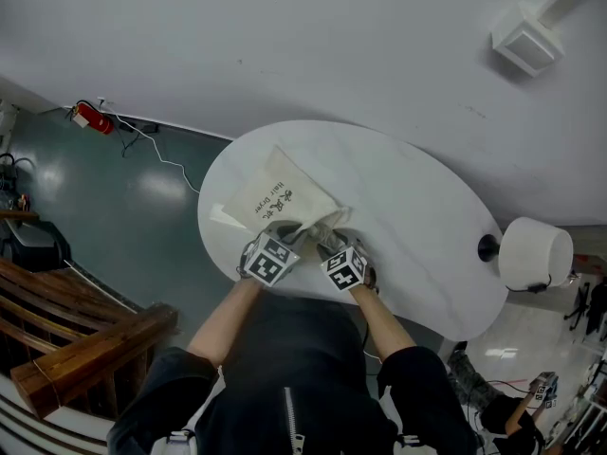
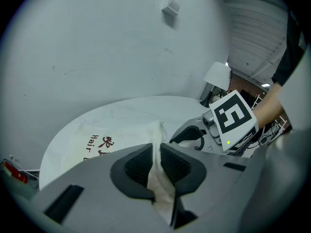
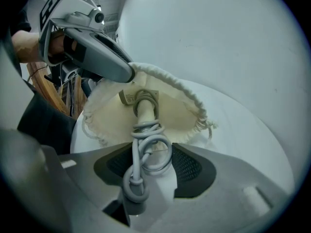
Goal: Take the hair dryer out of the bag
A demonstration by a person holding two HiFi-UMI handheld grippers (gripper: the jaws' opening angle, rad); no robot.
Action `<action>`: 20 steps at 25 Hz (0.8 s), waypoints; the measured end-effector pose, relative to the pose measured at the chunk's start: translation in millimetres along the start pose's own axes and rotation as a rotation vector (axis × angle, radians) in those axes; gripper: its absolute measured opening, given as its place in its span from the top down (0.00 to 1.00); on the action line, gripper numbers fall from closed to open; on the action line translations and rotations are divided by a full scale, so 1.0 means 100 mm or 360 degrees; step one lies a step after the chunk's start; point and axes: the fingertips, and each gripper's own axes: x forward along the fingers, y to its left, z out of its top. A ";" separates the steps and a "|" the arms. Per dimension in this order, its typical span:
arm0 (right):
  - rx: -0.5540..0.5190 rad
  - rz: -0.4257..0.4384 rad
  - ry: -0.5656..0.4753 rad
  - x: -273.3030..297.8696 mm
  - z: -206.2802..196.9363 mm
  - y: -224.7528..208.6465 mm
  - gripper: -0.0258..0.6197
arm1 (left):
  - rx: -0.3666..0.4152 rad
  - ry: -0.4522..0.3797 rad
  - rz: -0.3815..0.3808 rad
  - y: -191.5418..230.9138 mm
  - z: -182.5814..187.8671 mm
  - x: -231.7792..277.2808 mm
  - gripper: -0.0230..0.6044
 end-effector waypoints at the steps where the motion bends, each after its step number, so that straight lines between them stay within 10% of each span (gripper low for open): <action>1: -0.0001 -0.0002 0.0003 -0.01 -0.02 0.00 0.61 | 0.0003 0.0002 -0.0001 0.00 0.00 0.00 0.88; 20: 0.0020 -0.0035 0.0041 -0.19 -0.36 -0.02 0.61 | 0.0016 0.0039 -0.0007 -0.05 -0.12 0.01 0.88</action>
